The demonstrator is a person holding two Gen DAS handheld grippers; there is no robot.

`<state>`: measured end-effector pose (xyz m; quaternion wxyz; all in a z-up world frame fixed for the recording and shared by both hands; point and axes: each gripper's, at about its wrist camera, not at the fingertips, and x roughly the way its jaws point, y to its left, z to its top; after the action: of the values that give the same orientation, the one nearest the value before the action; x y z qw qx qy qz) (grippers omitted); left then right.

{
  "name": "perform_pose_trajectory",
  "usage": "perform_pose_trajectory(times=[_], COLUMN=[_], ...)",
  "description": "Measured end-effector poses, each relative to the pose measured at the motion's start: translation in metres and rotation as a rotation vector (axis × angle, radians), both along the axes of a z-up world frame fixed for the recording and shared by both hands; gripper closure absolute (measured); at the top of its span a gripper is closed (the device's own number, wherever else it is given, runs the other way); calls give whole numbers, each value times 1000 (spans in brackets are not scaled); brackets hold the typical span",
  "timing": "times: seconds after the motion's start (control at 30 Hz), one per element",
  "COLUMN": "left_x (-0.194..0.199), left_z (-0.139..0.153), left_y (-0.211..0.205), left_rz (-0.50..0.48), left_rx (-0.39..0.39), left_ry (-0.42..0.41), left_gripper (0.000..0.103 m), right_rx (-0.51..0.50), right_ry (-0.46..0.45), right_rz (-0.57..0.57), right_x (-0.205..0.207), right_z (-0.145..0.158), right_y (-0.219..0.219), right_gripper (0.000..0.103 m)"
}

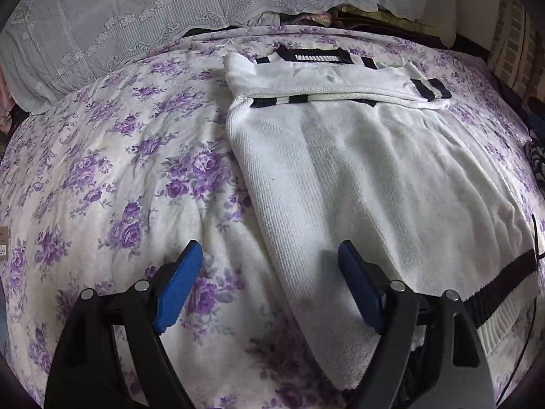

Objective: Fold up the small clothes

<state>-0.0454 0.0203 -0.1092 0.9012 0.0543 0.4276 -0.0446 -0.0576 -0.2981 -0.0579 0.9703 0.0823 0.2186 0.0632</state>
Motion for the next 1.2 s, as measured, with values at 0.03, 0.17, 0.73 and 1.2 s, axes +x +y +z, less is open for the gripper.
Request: perform_pose_trajectory(times=[0.03,0.17,0.73,1.2], left_x=[1,4,-7,-14], left_z=[-2,-3,-5,-10], left_y=[-1,2,7,5], left_rz=[-1,5,-6,-23], left_rx=[4,-8,-59,-57], left_ry=[2,7,22,37], left_gripper=[24,23,16,14], right_rx=[-9,48,-302,-147], right_ry=[8,6,76,113], right_rz=[0,50,213,277], right_x=[11,36,-7,-11], right_z=[-4,-12,-31,-45], right_y=[9,40,118,108], right_gripper=[25,24,15,15])
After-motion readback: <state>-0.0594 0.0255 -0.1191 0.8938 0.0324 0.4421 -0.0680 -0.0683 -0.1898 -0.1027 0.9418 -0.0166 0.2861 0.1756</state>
